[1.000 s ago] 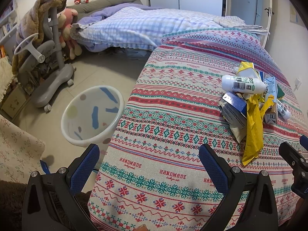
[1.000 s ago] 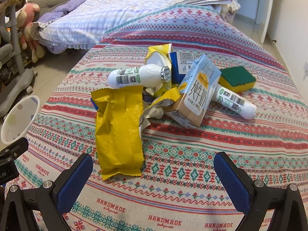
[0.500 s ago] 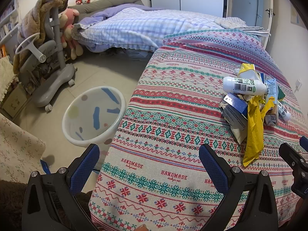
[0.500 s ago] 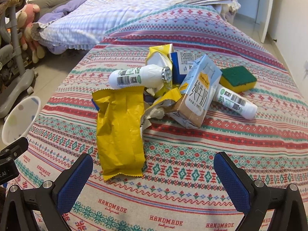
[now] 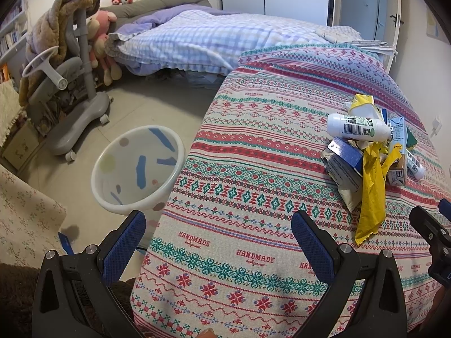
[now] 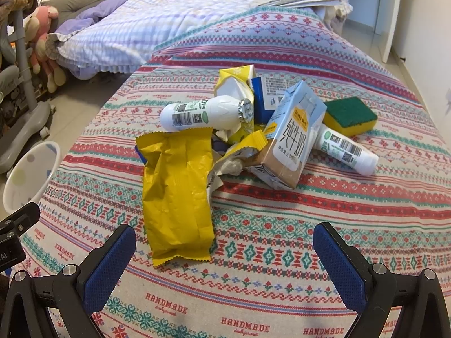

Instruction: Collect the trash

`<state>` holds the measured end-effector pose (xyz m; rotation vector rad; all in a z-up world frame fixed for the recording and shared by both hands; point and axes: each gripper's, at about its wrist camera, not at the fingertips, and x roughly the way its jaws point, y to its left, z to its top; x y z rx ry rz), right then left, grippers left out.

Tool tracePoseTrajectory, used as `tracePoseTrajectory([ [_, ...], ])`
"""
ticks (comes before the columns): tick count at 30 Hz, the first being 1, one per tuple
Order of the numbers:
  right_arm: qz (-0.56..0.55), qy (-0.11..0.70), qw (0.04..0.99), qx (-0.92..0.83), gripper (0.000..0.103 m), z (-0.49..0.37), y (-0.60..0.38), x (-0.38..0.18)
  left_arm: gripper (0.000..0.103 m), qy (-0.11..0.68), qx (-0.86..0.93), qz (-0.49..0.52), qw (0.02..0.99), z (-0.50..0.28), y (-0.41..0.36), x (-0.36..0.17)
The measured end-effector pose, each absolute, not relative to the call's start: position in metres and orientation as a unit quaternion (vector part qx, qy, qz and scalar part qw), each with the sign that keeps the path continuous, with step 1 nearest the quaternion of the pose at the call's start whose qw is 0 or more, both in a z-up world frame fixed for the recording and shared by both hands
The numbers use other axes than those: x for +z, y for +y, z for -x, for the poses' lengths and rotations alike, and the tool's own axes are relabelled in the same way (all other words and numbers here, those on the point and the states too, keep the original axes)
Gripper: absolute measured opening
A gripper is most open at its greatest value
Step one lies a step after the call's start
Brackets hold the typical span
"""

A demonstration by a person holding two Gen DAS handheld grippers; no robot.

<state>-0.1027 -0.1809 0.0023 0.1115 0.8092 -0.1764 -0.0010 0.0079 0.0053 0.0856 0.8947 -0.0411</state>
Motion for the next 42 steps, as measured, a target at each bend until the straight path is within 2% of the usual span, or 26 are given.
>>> tracePoseTrajectory([
  [12, -0.072, 0.39, 0.914, -0.091, 0.103, 0.101, -0.195, 0.02, 0.103, 0.431, -0.05, -0.046, 0.9, -0.008, -0.005, 0.019],
  [18, -0.073, 0.385, 0.912, -0.12, 0.103, 0.094, -0.227, 0.046, 0.103, 0.469, -0.116, -0.065, 0.873, -0.042, -0.04, 0.032],
  [24, -0.119, 0.409, 0.893, -0.146, 0.103, 0.067, -0.294, 0.06, 0.103, 0.474, -0.198, -0.142, 0.846, -0.093, -0.102, 0.04],
  [34, -0.233, 0.461, 0.843, -0.152, 0.103, 0.034, -0.372, 0.025, 0.094, 0.459, -0.342, -0.26, 0.778, -0.138, -0.193, 0.015],
  [37, -0.237, 0.479, 0.83, -0.157, 0.097, 0.025, -0.381, 0.012, 0.094, 0.458, -0.382, -0.285, 0.75, -0.141, -0.211, 0.007],
  [38, -0.237, 0.485, 0.827, -0.156, 0.092, 0.023, -0.382, 0.008, 0.092, 0.46, -0.39, -0.289, 0.744, -0.141, -0.214, 0.005],
  [42, -0.235, 0.503, 0.821, -0.135, 0.088, 0.012, -0.384, -0.006, 0.084, 0.473, -0.41, -0.293, 0.723, -0.145, -0.221, -0.006],
])
